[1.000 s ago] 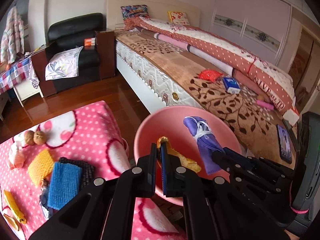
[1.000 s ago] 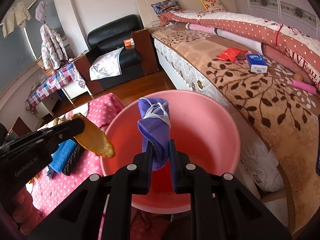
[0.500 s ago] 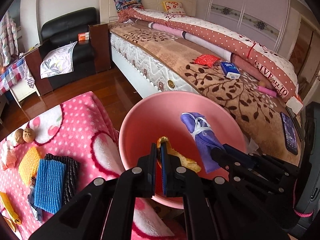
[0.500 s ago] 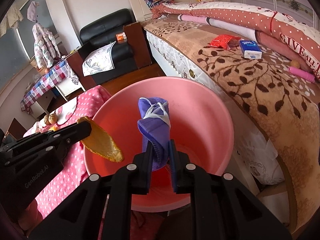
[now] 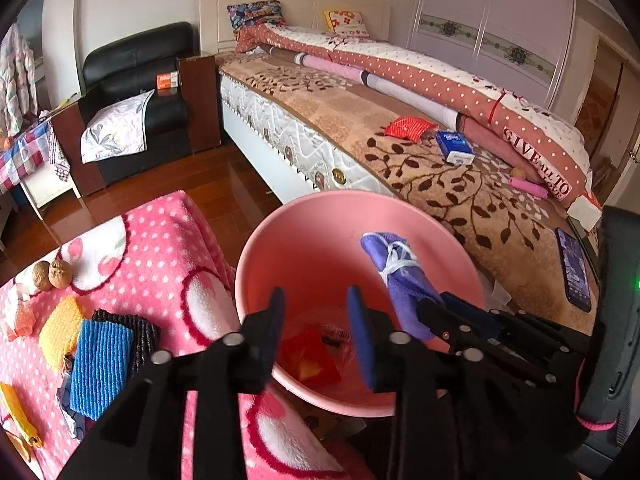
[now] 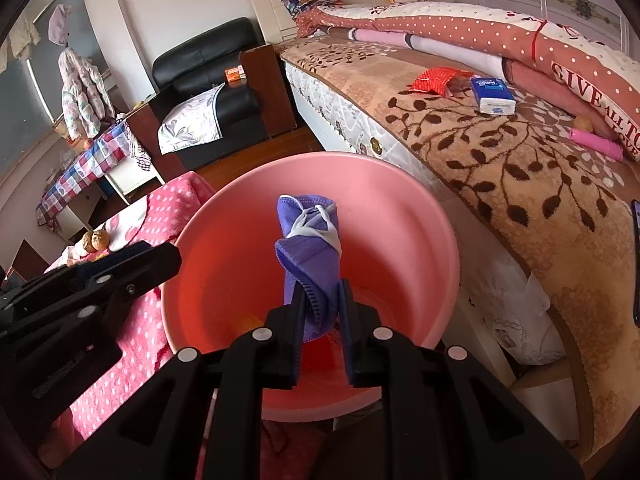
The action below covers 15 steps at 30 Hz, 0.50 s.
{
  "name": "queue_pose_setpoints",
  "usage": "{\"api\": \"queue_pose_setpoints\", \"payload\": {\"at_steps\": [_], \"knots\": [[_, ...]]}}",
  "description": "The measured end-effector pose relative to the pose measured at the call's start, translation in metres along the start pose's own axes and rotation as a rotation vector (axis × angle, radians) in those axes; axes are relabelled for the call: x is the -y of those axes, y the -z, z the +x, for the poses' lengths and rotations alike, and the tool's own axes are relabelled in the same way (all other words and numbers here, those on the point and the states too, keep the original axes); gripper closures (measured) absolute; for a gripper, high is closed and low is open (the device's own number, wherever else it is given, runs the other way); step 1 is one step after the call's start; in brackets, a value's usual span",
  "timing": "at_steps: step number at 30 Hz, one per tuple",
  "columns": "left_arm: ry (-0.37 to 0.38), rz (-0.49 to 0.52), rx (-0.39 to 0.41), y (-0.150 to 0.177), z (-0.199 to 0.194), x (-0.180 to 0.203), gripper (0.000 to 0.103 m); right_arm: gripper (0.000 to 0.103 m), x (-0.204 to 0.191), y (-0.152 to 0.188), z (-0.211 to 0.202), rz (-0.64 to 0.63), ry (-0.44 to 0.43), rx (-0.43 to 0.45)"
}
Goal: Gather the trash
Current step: 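Carry the crust and purple cloth over the pink basin and open both tools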
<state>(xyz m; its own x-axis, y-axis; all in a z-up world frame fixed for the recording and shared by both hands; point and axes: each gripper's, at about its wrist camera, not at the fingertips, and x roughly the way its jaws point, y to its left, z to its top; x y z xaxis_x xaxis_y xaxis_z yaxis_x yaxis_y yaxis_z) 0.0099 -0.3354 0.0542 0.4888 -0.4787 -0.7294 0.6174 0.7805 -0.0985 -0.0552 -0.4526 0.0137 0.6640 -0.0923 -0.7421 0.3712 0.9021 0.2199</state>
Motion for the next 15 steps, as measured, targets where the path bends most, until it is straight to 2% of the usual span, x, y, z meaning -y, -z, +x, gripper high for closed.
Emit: {"api": "queue_pose_setpoints", "payload": {"at_steps": [3, 5, 7, 15], "knots": [[0.011, 0.01, 0.016, -0.001, -0.006, 0.002, 0.063, 0.081, 0.001, -0.001, -0.001, 0.007, -0.003, 0.001], [0.013, 0.013, 0.025, -0.002, -0.01, 0.003, 0.061, 0.07, 0.001, -0.001, -0.003, 0.01, -0.009, 0.01], [0.02, 0.01, 0.032, -0.002, -0.013, 0.002, 0.059, 0.066, 0.0, -0.001, -0.007, 0.007, -0.019, 0.02], [0.007, -0.012, 0.068, -0.002, -0.035, -0.011, 0.059, 0.066, -0.014, -0.001, -0.026, -0.028, -0.032, 0.087]]}}
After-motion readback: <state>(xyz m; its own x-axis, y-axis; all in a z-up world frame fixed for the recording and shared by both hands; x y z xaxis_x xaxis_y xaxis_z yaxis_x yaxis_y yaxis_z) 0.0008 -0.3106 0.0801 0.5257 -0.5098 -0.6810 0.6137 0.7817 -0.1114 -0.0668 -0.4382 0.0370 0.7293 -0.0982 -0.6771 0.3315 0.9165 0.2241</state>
